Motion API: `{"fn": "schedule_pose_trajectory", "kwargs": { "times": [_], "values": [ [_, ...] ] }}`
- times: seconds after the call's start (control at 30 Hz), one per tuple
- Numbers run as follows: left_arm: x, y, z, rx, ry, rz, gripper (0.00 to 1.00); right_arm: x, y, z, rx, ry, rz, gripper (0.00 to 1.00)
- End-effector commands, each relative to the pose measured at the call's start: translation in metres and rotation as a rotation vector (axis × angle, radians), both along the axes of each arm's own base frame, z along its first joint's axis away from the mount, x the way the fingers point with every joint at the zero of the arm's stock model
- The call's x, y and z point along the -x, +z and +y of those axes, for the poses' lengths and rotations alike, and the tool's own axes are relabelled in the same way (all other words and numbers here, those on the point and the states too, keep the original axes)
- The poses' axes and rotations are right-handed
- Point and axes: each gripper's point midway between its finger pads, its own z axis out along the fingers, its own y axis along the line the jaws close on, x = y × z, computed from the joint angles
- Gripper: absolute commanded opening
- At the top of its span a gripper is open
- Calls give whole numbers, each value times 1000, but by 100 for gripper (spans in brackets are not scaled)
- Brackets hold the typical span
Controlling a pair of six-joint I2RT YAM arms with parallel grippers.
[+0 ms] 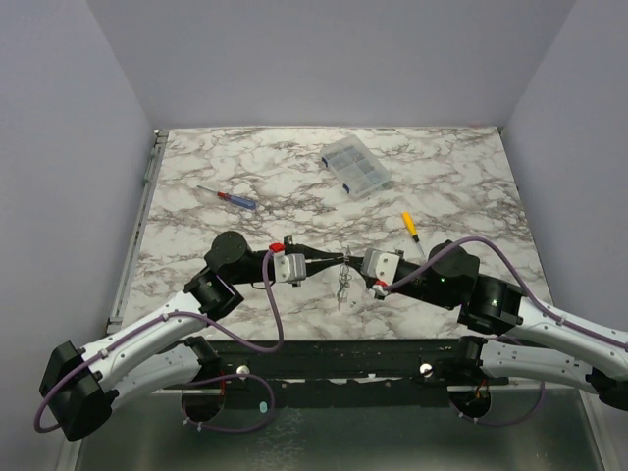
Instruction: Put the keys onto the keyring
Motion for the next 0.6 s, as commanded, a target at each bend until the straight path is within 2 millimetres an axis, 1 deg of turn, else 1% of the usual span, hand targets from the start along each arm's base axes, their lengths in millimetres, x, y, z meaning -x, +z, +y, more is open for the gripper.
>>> {"fn": "schedule_pose_trajectory", "kwargs": {
  "times": [0.0, 0.03, 0.17, 0.27, 0.33, 0.47, 0.57],
  "values": [
    [-7, 22, 1, 29, 52, -39, 0, 0, 8, 4, -30, 5, -10, 9],
    [-9, 22, 2, 30, 65, -40, 0, 0, 8, 3, -30, 3, -8, 12],
    [-14, 25, 6, 39, 102, -48, 0, 1, 7, 2, -29, 3, -5, 13],
    [-16, 27, 7, 44, 118, -50, 0, 1, 6, 2, -24, 4, -2, 18],
    [-18, 27, 8, 46, 133, -50, 0, -4, 5, -1, -20, -28, -5, 19],
    [-20, 27, 9, 43, 148, -54, 0, -4, 7, -3, -24, -33, -5, 24],
    [-22, 27, 10, 42, 161, -54, 0, -4, 7, -4, -20, -40, -4, 26]
  ]
}}
